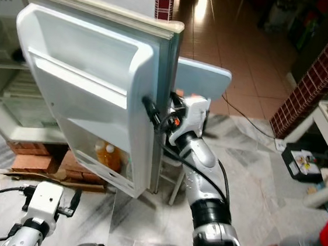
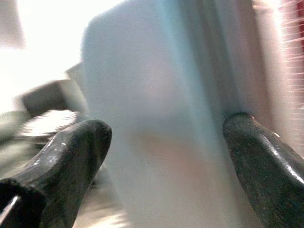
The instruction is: Restocking fridge
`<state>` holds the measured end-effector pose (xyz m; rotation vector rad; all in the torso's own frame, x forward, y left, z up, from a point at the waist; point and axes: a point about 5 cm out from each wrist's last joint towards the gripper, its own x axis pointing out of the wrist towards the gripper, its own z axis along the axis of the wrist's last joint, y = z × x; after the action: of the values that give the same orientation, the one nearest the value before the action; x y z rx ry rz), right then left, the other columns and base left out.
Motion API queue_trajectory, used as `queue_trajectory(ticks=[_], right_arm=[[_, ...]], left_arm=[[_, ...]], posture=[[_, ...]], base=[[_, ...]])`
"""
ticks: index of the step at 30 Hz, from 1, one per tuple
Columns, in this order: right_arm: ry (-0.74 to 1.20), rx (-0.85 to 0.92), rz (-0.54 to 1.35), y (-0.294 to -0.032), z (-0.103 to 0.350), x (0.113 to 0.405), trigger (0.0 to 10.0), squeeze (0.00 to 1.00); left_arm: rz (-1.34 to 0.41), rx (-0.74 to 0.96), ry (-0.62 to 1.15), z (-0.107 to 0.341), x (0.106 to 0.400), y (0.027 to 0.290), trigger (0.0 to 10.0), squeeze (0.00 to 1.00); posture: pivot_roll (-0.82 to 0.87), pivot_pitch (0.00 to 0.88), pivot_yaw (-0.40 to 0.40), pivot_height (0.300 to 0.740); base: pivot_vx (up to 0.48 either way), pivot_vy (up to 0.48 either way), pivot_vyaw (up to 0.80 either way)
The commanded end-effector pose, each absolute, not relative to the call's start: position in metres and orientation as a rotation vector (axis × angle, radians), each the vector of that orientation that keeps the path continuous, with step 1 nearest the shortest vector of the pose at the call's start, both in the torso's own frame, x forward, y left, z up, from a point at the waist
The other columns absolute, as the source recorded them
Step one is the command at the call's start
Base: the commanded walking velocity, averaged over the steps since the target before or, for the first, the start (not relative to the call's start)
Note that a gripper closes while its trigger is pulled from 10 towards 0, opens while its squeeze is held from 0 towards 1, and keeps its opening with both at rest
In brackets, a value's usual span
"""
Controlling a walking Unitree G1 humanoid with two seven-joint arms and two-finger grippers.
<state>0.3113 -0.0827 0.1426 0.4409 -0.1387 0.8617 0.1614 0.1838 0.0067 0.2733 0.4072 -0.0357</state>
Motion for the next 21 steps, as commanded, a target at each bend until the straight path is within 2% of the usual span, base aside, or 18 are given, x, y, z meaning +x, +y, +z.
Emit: queue_trajectory(ticks=[1, 3, 5, 8, 10, 12, 14, 15, 16, 18, 19, 20, 21], right_arm=[[-0.166, 0.516, 1.092, -0.067, 0.166, 0.295, 10.0, 0.00], [-0.123, 0.577, 1.279, -0.070, 0.173, 0.272, 10.0, 0.00], [-0.098, 0.575, 1.341, -0.074, 0.173, 0.263, 10.0, 0.00], [0.019, 0.478, 1.406, -0.090, 0.153, 0.253, 10.0, 0.00], [0.153, 0.337, 1.417, -0.107, 0.131, 0.248, 10.0, 0.00], [0.193, 0.280, 1.421, -0.112, 0.124, 0.247, 10.0, 0.00], [0.318, 0.093, 1.326, -0.127, 0.100, 0.255, 10.0, 0.00], [0.408, -0.020, 1.181, -0.138, 0.084, 0.267, 10.0, 0.00], [0.408, -0.020, 1.181, -0.138, 0.084, 0.267, 10.0, 0.00], [0.466, -0.093, 0.899, -0.152, 0.072, 0.292, 10.0, 0.00], [0.473, -0.123, 0.691, -0.164, 0.068, 0.308, 10.0, 0.00], [0.473, -0.123, 0.691, -0.164, 0.068, 0.308, 10.0, 0.00], [0.462, -0.154, 0.592, -0.170, 0.068, 0.315, 10.0, 0.00]], left_arm=[[-0.023, 0.270, 0.415, 0.006, 0.160, 0.187, 10.0, 0.00], [0.000, 0.269, 0.419, 0.005, 0.158, 0.191, 10.0, 0.00], [0.010, 0.270, 0.422, 0.004, 0.157, 0.193, 10.0, 0.00], [0.054, 0.287, 0.437, 0.000, 0.150, 0.202, 10.0, 0.00], [0.087, 0.294, 0.456, -0.004, 0.145, 0.209, 10.0, 0.00], [0.091, 0.295, 0.459, -0.004, 0.144, 0.211, 10.0, 0.00], [0.097, 0.301, 0.463, -0.005, 0.144, 0.213, 10.0, 0.00], [0.099, 0.304, 0.464, -0.005, 0.144, 0.213, 10.0, 0.00], [0.099, 0.304, 0.464, -0.005, 0.144, 0.213, 10.0, 0.00], [0.100, 0.307, 0.463, -0.005, 0.145, 0.213, 10.0, 0.00], [0.106, 0.314, 0.463, -0.006, 0.145, 0.214, 10.0, 0.00], [0.106, 0.314, 0.463, -0.006, 0.145, 0.214, 10.0, 0.00], [0.111, 0.320, 0.462, -0.006, 0.146, 0.214, 10.0, 0.00]], posture=[[0.08, 0.056, 0.000, 0.740], [0.08, 0.058, -0.005, 0.740], [0.08, 0.058, -0.005, 0.740], [0.09, 0.059, -0.008, 0.740], [0.09, 0.060, -0.010, 0.740], [0.09, 0.060, -0.010, 0.740], [0.10, 0.059, -0.011, 0.740], [0.10, 0.057, -0.011, 0.740], [0.10, 0.057, -0.011, 0.740], [0.10, 0.055, -0.012, 0.740], [0.10, 0.055, -0.012, 0.740], [0.10, 0.055, -0.012, 0.740], [0.10, 0.054, -0.011, 0.740]], base=[[0.000, 0.000, 0.00], [0.000, 0.000, 0.00], [0.000, 0.000, 0.00], [0.000, 0.000, 0.00], [0.000, 0.000, 0.00], [0.000, 0.000, 0.00], [0.000, 0.000, 0.00], [0.000, 0.000, 0.00], [0.000, 0.000, 0.00], [0.000, 0.000, 0.00], [0.000, 0.000, 0.00], [0.000, 0.000, 0.00], [0.000, 0.000, 0.00]])
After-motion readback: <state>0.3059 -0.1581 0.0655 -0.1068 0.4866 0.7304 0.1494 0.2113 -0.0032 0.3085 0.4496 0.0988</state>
